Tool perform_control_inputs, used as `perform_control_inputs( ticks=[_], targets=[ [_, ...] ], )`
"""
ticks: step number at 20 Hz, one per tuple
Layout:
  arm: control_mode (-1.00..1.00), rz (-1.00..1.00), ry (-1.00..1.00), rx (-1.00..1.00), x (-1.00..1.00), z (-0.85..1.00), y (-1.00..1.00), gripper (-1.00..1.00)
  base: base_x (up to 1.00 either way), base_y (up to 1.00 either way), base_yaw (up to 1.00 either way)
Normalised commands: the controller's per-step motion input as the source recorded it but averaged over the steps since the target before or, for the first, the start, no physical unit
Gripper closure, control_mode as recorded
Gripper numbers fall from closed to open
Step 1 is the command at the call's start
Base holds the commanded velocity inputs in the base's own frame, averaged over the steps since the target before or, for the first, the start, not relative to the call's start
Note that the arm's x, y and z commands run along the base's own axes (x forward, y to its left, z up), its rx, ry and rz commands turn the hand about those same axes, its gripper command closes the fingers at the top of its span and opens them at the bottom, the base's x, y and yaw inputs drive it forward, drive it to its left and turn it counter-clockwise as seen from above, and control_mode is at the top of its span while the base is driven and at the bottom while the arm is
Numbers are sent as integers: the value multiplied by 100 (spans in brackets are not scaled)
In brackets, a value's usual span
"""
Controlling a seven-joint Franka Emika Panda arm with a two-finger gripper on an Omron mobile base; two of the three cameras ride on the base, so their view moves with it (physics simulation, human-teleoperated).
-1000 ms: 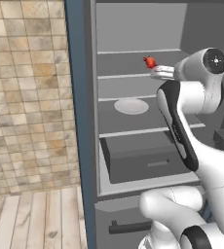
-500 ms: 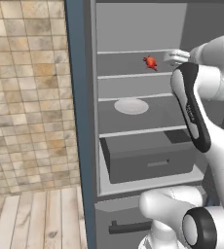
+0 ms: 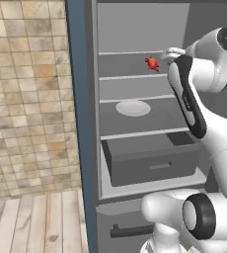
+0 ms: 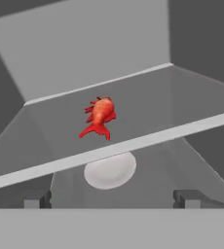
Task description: Take the fish out of the fridge, briefly rinse it in the sink, and place it on the tray next to the sink.
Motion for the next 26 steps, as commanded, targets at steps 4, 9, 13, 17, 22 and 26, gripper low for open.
perform_control_inputs(
  ticks=[4, 9, 13, 17, 22, 26],
  targets=[
    [-100, 1, 5, 0, 44, -15, 0, -100, 0, 0, 0],
    [-100, 5, 1, 0, 37, -29, 0, -100, 0, 0, 0],
    [-100, 3, 0, 0, 57, -9, 4, -100, 0, 0, 0],
    [-100, 2, 2, 0, 55, -8, 5, -100, 0, 0, 0],
    [-100, 0, 6, 0, 42, -10, 0, -100, 0, 0, 0],
    [-100, 0, 6, 0, 43, -8, 0, -100, 0, 0, 0]
  ],
)
